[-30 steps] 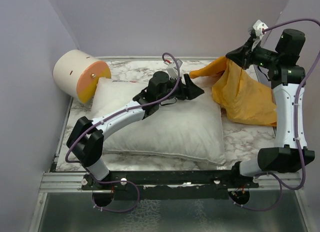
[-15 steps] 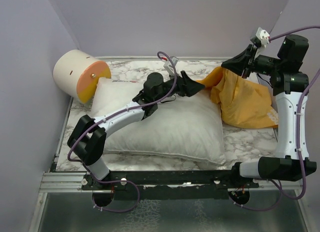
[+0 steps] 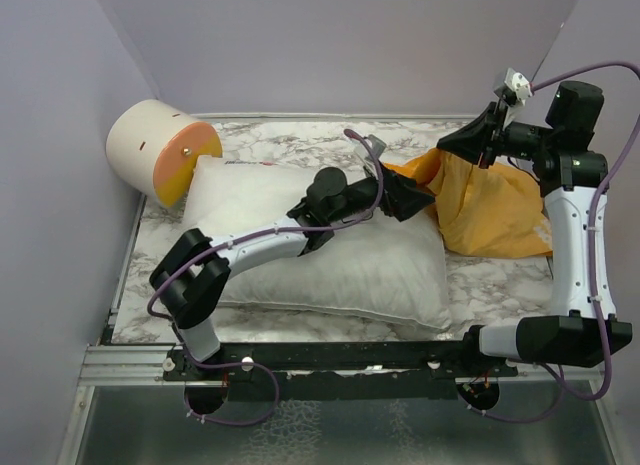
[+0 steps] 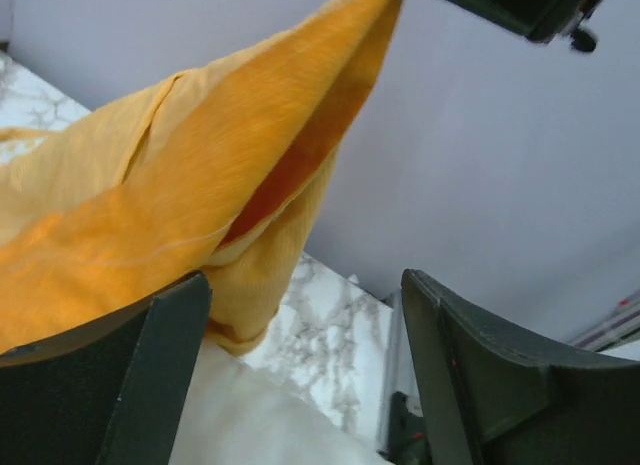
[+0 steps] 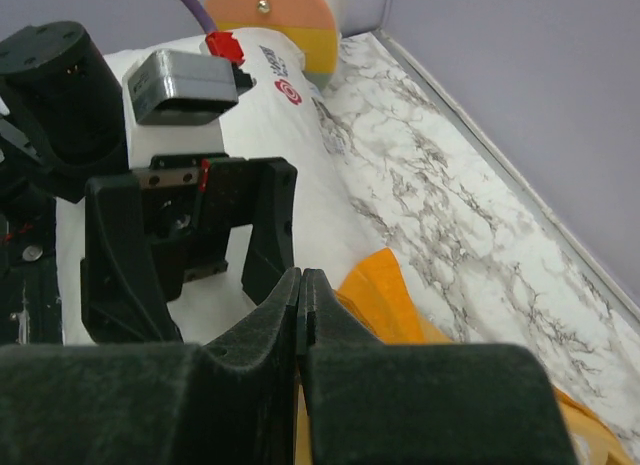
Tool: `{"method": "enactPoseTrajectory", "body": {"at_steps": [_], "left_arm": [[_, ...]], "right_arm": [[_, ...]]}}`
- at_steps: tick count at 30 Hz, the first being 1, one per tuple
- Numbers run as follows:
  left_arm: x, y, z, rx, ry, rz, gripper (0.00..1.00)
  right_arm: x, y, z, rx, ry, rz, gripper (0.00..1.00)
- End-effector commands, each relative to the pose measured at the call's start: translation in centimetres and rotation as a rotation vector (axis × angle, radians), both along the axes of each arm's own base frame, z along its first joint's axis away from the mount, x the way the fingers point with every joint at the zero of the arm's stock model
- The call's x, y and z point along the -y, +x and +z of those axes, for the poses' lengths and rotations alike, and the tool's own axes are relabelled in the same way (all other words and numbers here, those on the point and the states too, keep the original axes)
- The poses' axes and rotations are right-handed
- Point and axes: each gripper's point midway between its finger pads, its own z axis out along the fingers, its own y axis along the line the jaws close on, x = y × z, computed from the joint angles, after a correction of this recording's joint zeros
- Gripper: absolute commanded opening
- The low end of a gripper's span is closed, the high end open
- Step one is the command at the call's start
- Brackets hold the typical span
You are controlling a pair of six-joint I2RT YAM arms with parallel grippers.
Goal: Put the pillow into the pillowcase
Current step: Adjust the pillowcase at the center of the board.
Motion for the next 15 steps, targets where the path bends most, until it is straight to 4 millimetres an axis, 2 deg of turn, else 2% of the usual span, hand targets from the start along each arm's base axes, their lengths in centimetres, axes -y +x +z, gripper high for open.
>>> {"method": "enactPoseTrajectory", "body": {"at_steps": [1, 6, 9, 10, 11, 12, 13, 14, 15], "left_arm": [[2.4, 2.3, 0.4, 0.297, 0.055, 0.112, 0.86], [4.3, 4.1, 0.0, 0.342, 0.042, 0.141, 0.86], [5.3, 4.9, 0.4, 0.327, 0.02, 0.145, 0.79], [5.6, 4.9, 0.7, 0.331, 0.012, 0.14, 0.72], [5.8, 4.7, 1.1, 0.335, 0.002, 0.123, 0.57], [5.9, 4.4, 1.5, 0.34, -0.01, 0.105, 0.36], [5.8, 3.9, 2.1, 0.344, -0.023, 0.085, 0.05], [5.7, 3.6, 2.5, 0.336, -0.028, 0.074, 0.0], [5.6, 3.2, 2.9, 0.323, -0.028, 0.057, 0.0]], "right_arm": [[-0.6, -1.9, 1.2, 0.035, 0.014, 0.042, 0.01], [-0.5, -1.5, 0.7, 0.03, 0.013, 0.031, 0.02], [-0.3, -1.0, 0.5, 0.025, 0.008, 0.012, 0.01], [-0.1, -0.6, 0.4, 0.025, 0.0, -0.011, 0.01], [0.2, -0.1, 0.3, 0.026, -0.011, -0.042, 0.01], [0.6, 0.5, 0.2, 0.03, -0.029, -0.081, 0.02], [1.1, 1.1, 0.2, 0.034, -0.047, -0.123, 0.03], [1.7, 1.9, 0.1, 0.032, -0.065, -0.172, 0.05], [2.3, 2.6, 0.0, 0.029, -0.082, -0.217, 0.07]]}}
